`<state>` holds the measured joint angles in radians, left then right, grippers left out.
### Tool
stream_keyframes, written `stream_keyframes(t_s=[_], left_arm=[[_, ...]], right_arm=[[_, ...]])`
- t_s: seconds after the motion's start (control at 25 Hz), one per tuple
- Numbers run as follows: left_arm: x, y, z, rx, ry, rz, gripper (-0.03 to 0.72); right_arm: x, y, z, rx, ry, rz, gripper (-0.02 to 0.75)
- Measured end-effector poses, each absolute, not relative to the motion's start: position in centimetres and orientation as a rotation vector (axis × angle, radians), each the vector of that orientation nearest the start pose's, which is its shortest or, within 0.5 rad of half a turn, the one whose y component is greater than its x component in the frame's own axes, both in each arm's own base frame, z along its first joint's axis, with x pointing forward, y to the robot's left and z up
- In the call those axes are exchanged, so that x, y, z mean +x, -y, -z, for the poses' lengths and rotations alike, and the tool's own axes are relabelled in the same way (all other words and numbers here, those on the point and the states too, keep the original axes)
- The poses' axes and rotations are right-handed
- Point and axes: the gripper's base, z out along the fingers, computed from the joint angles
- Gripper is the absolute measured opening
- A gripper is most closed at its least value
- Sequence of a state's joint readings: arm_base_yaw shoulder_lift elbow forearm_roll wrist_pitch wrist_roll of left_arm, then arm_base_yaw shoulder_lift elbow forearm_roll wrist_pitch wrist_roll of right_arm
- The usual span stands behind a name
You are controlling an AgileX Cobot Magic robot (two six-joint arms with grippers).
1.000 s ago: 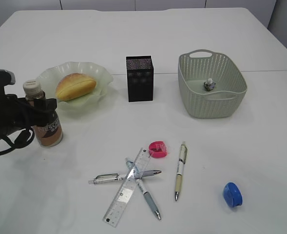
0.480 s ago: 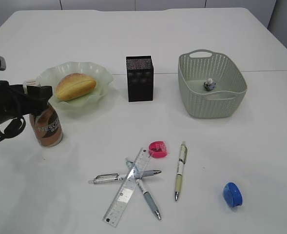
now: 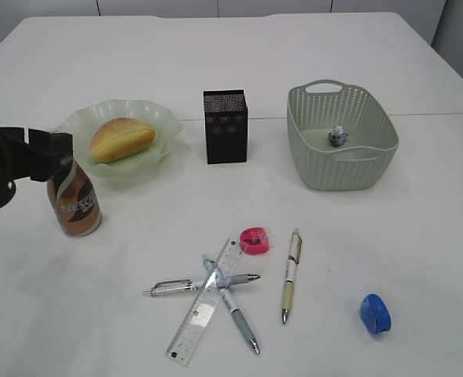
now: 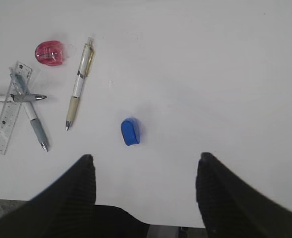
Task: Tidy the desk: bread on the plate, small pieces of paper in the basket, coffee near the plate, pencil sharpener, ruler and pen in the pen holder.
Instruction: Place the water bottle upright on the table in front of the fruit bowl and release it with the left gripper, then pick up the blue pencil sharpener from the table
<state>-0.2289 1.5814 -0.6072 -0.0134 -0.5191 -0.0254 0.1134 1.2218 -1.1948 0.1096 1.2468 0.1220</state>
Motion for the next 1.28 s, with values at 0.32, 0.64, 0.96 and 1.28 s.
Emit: stream_keyframes(t_s=[0.32,0.64,0.96,1.28], left_arm=[[26.4,6.1,-22.3,0.162,-2.067,0.174,0.534],[21.5,4.8,-25.7,0.166,-2.215,0.172,0.501],[17.0,2.5,-26.3,0.098,-2.461,0.122,0.498],[14.8,2.3,-28.2,0.109,-2.695,0.116,0.498]], right_arm=[[22.0,-3.5,-35.5,0.032,-2.765,-0.215,0.501],[22.0,-3.5,-35.5,0.036,-2.765,-0.221,0.501],[22.0,-3.6,-35.5,0.043,-2.766,-0.237,0.501],[22.0,-3.6,-35.5,0.058,-2.766,-0.248,0.501]])
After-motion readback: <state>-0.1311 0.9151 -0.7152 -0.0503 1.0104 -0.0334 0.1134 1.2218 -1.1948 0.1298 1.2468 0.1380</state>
